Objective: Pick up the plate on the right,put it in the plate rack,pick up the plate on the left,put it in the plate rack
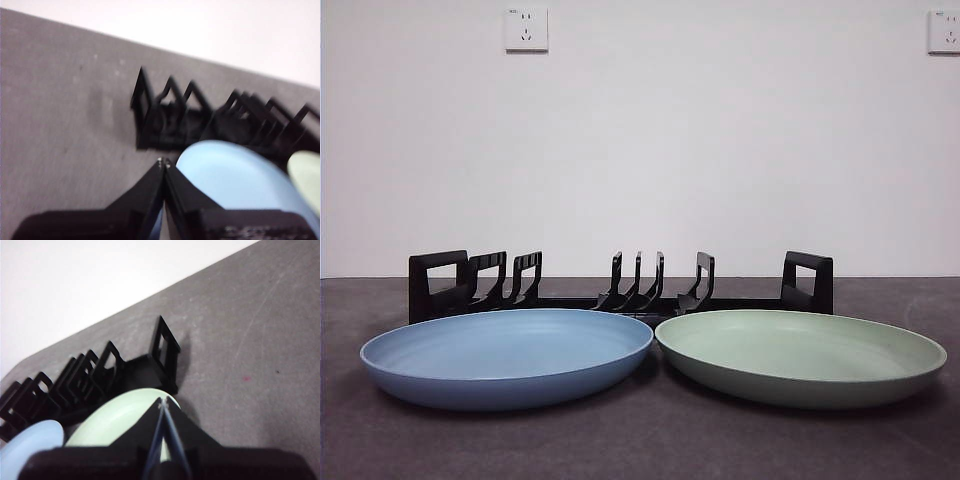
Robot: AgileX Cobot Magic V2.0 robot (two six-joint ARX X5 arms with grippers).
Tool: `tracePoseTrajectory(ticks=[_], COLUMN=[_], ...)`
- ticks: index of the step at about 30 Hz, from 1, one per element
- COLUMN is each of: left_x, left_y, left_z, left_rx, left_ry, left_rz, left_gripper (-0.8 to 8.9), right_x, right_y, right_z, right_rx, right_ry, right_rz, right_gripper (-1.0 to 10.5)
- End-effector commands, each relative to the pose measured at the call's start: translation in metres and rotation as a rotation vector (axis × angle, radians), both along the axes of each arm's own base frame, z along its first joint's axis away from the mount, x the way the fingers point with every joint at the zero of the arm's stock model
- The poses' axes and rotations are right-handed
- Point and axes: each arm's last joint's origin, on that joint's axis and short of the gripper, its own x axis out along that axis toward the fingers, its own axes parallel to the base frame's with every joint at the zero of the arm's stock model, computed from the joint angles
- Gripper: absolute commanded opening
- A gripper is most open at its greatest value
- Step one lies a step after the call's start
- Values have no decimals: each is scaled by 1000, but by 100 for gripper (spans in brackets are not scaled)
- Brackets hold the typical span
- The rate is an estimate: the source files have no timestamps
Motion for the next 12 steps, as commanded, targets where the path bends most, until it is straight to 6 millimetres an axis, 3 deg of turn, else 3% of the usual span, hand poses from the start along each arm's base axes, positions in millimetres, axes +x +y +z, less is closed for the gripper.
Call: tracePoseTrajectory(ticks=[1,12], left_x=[-1,17], left_y=[0,-1], left_z=[18,84], left_rx=[-32,-15], left_ry=[-29,72], left_rz=[5,-22], left_gripper=[-6,-6], right_x=[2,35], right_y=[0,5], right_z=[14,68], right_rx=[15,-48], right_ry=[-3,142], right_rz=[-8,50], right_gripper=[-12,-11])
